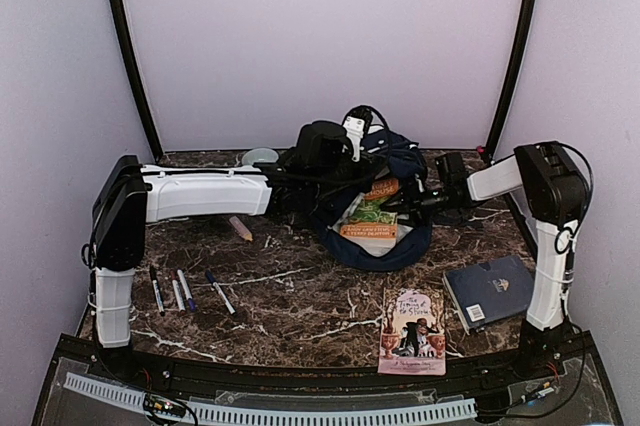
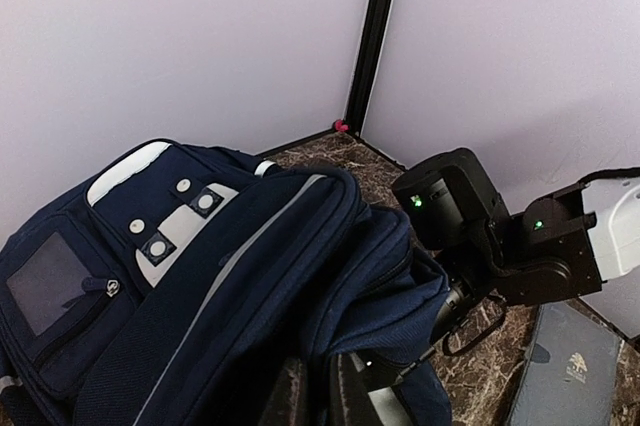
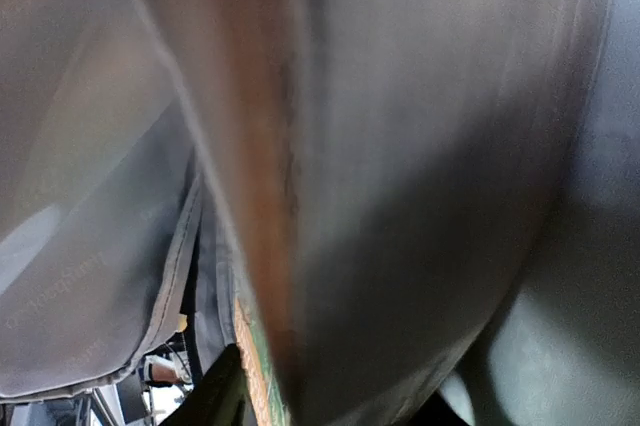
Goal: Pack the student bag
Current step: Place the book in the largest pocket of the bag, then adjust the book in the largest pocket of the bag.
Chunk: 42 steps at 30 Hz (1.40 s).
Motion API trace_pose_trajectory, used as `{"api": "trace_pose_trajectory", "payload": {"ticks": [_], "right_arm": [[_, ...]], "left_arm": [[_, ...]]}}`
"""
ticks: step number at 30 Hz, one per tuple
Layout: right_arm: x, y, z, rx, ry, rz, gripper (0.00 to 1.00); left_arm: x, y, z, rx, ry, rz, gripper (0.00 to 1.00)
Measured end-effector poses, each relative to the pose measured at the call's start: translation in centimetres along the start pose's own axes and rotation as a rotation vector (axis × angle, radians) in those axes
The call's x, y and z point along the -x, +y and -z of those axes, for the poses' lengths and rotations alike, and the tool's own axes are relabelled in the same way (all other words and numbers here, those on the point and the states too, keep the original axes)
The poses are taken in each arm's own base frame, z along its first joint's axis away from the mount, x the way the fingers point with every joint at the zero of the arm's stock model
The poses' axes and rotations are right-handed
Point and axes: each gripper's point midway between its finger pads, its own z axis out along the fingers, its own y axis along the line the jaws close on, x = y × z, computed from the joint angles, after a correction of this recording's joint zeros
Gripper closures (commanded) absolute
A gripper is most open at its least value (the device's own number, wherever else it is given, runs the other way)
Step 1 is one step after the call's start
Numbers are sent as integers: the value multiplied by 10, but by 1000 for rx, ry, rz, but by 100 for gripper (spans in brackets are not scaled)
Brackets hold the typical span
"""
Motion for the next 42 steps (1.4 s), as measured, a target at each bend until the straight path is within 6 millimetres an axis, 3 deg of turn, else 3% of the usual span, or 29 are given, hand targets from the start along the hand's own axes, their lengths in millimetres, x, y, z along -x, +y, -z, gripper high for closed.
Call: {"api": "trace_pose_trajectory", "payload": {"ticks": [5, 11, 15, 23, 30, 35, 42], "right_arm": [[-7, 1, 13, -116, -19, 58, 34], [-17, 30, 48, -245, -61, 222, 29], [-31, 40, 69, -320, -58, 348, 35], [-76, 30, 91, -438, 7, 614, 50], [-97, 38, 72, -496, 67, 878, 52], [-112, 45, 43, -515, 130, 1035, 37], [-110, 23, 10, -630, 194, 1101, 25]], "left_arm": [[-7, 1, 0, 2, 11, -6, 100], [-4, 2, 7, 2, 4, -22, 100], [-4, 6, 17, 9, 8, -33, 100], [-16, 8, 28, 4, 36, -58, 100], [-17, 7, 28, -5, 36, -52, 100], [-17, 6, 28, -8, 37, -39, 100], [-18, 6, 28, -10, 39, -25, 100]]}}
